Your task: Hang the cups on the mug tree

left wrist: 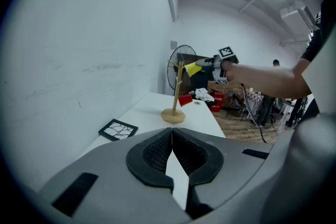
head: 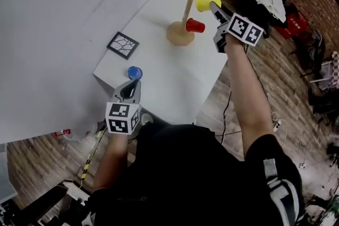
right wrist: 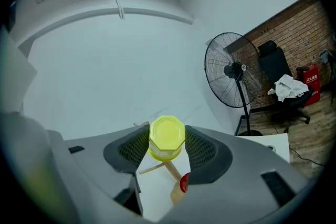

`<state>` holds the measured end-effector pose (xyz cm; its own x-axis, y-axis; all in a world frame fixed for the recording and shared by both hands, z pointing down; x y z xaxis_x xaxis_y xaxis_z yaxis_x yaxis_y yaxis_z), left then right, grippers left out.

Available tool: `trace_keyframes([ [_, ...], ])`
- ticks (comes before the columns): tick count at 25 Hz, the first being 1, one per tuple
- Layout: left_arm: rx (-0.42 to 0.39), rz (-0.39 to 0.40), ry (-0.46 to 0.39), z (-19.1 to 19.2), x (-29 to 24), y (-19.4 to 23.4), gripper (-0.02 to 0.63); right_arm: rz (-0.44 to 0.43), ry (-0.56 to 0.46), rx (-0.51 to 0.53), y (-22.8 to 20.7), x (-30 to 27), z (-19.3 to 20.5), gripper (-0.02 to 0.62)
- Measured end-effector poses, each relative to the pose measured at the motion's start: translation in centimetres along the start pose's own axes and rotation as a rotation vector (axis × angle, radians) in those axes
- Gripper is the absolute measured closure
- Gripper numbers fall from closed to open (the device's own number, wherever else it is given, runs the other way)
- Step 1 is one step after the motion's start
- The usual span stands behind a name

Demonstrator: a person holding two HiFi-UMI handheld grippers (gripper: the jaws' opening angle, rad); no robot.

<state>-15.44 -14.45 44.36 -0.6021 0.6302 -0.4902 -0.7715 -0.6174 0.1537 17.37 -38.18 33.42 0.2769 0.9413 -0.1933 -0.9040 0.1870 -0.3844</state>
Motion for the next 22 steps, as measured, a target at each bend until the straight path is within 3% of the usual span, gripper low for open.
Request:
trace_keyframes([
  [13, 0.017, -0.015, 0.011, 0.4, 0.1, 1.2, 0.589, 0.012, 0.048, 0.109, 0.5, -0.8, 1.4, 0.376],
  [22, 0.011, 0.016, 0.006, -0.4, -1.0, 1.3, 0.589, -0.022, 0.009, 0.469, 4.5, 4.0, 2.7, 0.376],
])
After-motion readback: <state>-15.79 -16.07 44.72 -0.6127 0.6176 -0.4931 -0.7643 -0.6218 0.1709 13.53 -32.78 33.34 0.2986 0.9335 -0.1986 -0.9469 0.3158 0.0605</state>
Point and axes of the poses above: the fingertips, and each gripper's own axes: x backward along the fingers, y to its left, z out of its underside, the point moved 3 cm from there along x, backward along the fingers, and after that the axes turned 9 degrees about z, right-handed, at the moved point
